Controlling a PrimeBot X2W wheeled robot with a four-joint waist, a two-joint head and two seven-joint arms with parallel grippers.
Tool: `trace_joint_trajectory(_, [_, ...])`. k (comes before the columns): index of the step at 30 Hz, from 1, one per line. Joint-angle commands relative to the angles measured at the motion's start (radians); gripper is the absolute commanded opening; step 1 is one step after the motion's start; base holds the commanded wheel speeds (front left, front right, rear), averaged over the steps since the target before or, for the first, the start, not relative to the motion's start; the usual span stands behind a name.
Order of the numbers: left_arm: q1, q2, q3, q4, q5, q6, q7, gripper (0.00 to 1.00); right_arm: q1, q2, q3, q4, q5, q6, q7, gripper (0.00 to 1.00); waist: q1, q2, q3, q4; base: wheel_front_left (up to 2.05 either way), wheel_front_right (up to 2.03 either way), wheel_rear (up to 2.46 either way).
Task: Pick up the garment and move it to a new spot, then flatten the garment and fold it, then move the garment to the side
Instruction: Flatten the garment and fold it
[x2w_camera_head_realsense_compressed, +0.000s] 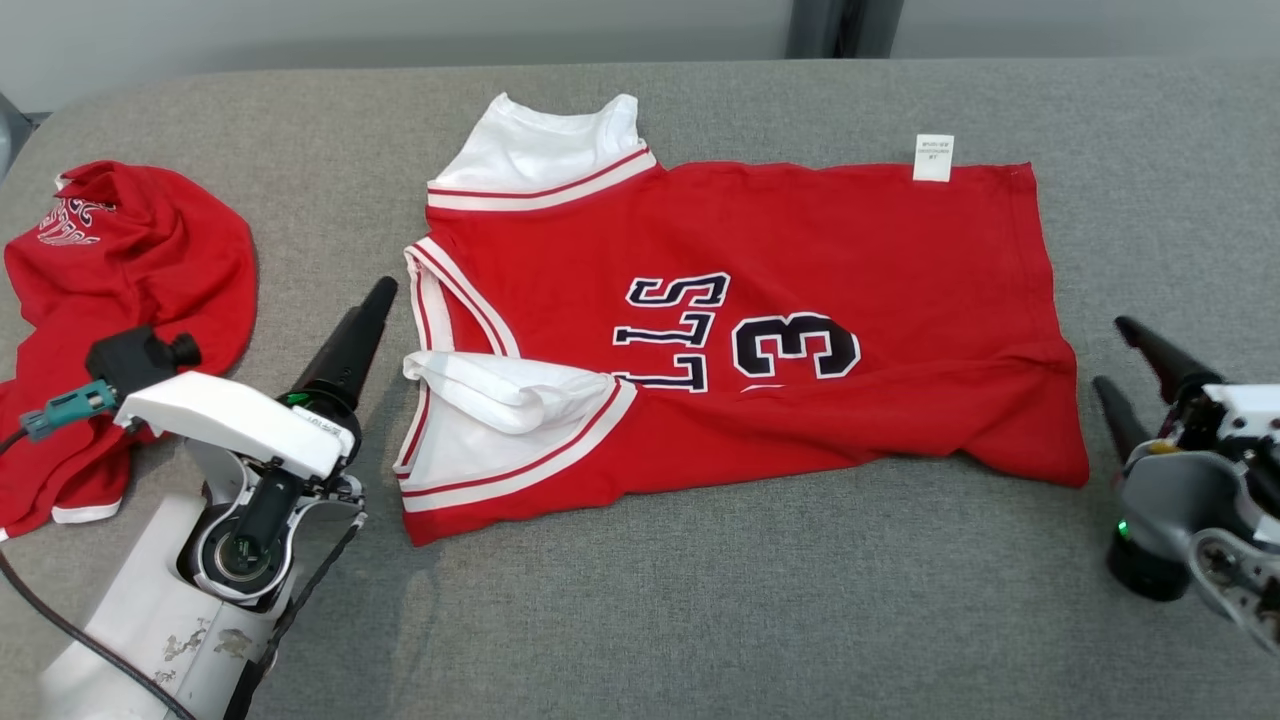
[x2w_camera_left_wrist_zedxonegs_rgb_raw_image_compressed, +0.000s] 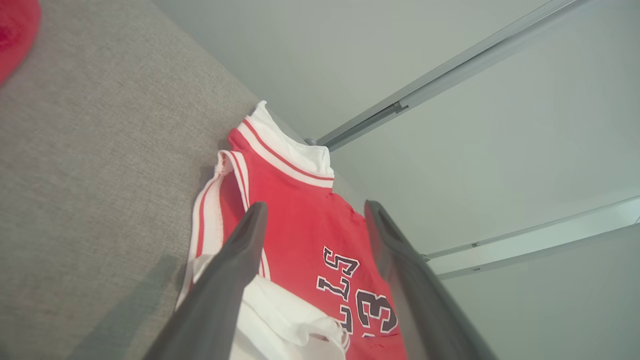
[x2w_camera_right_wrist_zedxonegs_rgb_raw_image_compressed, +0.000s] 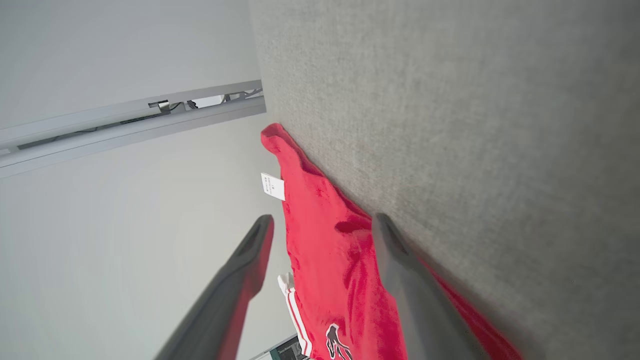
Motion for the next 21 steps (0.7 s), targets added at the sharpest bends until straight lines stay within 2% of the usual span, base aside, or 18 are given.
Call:
trace_joint_trajectory(1, [-0.011, 0.009, 0.009, 0.005, 0.007, -0.001, -0.016, 1.0, -0.029, -0.027, 0.021, -0.001, 0.225, 0.0, -0.002, 1.0, 0.0, 0.0, -0.008, -0.001, 0.0, 0.0, 0.0])
trace_joint_trajectory(5, [0.0, 0.012, 0.024, 0.002, 0.03, -0.001, -0.084, 1.0, -0.118, -0.095, 0.148, -0.009, 0.166, 0.0, -0.002, 1.0, 0.0, 0.0, -0.032, -0.007, 0.0, 0.0, 0.0])
trace_joint_trajectory(9, [0.02, 0.023, 0.027, -0.02, 0.072, -0.001, -0.166, 1.0, -0.197, -0.127, 0.235, 0.05, -0.099, 0.0, -0.002, 1.0, 0.0, 0.0, -0.062, -0.012, 0.0, 0.0, 0.0])
trace_joint_trajectory(12, [0.043, 0.028, 0.01, -0.044, 0.121, -0.001, -0.226, 1.0, -0.211, -0.102, 0.257, 0.125, -0.299, 0.0, -0.001, 1.0, 0.0, 0.0, -0.086, -0.013, 0.0, 0.0, 0.0])
trace_joint_trajectory(16, [0.079, 0.03, 0.006, -0.08, 0.153, -0.001, -0.271, 1.0, -0.19, -0.065, 0.201, 0.208, -0.524, 0.0, -0.001, 1.0, 0.0, 0.0, -0.113, -0.012, 0.0, 0.0, 0.0])
trace_joint_trajectory(17, [0.098, 0.032, 0.009, -0.096, 0.172, -0.001, -0.286, 1.0, -0.166, -0.038, 0.143, 0.246, -0.635, 0.0, -0.001, 1.0, 0.0, 0.0, -0.124, -0.012, 0.0, 0.0, 0.0])
trace_joint_trajectory(21, [0.137, 0.037, 0.01, -0.125, 0.238, 0.011, -0.306, 1.0, -0.112, 0.012, -0.014, 0.28, -0.866, 0.0, -0.001, 1.0, 0.0, 0.0, -0.135, -0.012, 0.0, 0.0, 0.0])
